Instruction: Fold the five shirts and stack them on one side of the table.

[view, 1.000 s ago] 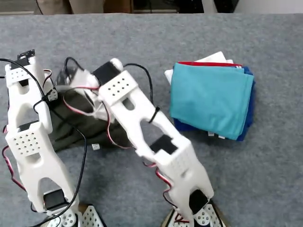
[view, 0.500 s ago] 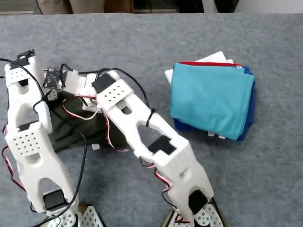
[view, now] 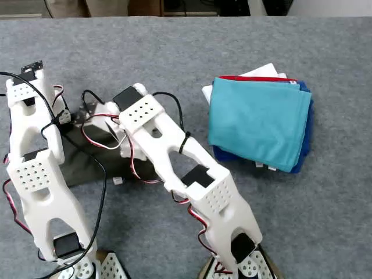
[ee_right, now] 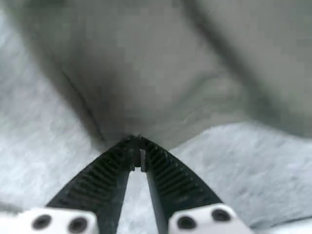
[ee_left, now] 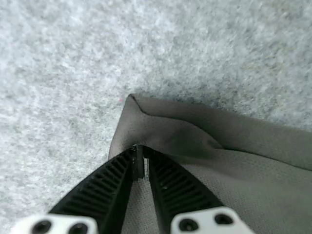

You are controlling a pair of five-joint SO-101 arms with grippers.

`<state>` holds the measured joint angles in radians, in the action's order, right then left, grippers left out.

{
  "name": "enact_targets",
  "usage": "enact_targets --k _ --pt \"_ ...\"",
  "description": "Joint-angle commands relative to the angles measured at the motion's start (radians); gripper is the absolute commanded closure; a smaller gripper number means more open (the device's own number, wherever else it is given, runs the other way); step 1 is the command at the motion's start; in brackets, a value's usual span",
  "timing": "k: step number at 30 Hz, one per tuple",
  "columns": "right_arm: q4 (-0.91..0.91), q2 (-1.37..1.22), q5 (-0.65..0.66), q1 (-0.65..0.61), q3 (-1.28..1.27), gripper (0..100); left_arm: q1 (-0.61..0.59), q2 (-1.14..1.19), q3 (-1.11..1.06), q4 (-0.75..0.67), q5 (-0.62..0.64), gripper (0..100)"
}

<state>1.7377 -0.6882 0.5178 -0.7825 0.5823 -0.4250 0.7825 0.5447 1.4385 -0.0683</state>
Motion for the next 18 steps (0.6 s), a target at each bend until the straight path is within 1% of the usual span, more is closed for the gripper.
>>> enact_targets --k 1,2,4,5,8,11,14,16,18 --pt "0.052 0.050 -0.017 0.019 -0.001 99.8 -0.018 0.004 0.017 -0.008 0.003 98" --pt "0.052 0.087 -0.025 0.008 -0.068 99.8 -0.018 0.004 0.017 -0.008 0.003 98" --pt "0.051 0.179 -0.058 -0.061 -0.229 99.8 -0.018 0.004 0.017 -0.008 0.003 98" --pt "0.048 0.229 -0.054 -0.090 -0.303 99.8 -0.018 0.004 0.017 -0.008 0.003 98" --pt "0.008 0.371 -0.054 -0.094 -0.420 99.7 -0.018 0.004 0.015 -0.008 0.003 98" --pt "-0.028 0.467 -0.055 -0.008 -0.412 99.7 -0.018 0.004 0.015 -0.008 0.003 98" --pt "-0.064 0.495 -0.058 0.077 -0.355 99.7 -0.017 0.004 0.014 -0.008 0.000 98" --pt "-0.091 0.486 -0.114 0.096 -0.321 99.6 -0.012 0.004 0.017 -0.006 0.000 98" --pt "-0.100 0.464 -0.219 0.085 -0.294 99.5 -0.008 0.004 0.018 0.000 0.000 98"
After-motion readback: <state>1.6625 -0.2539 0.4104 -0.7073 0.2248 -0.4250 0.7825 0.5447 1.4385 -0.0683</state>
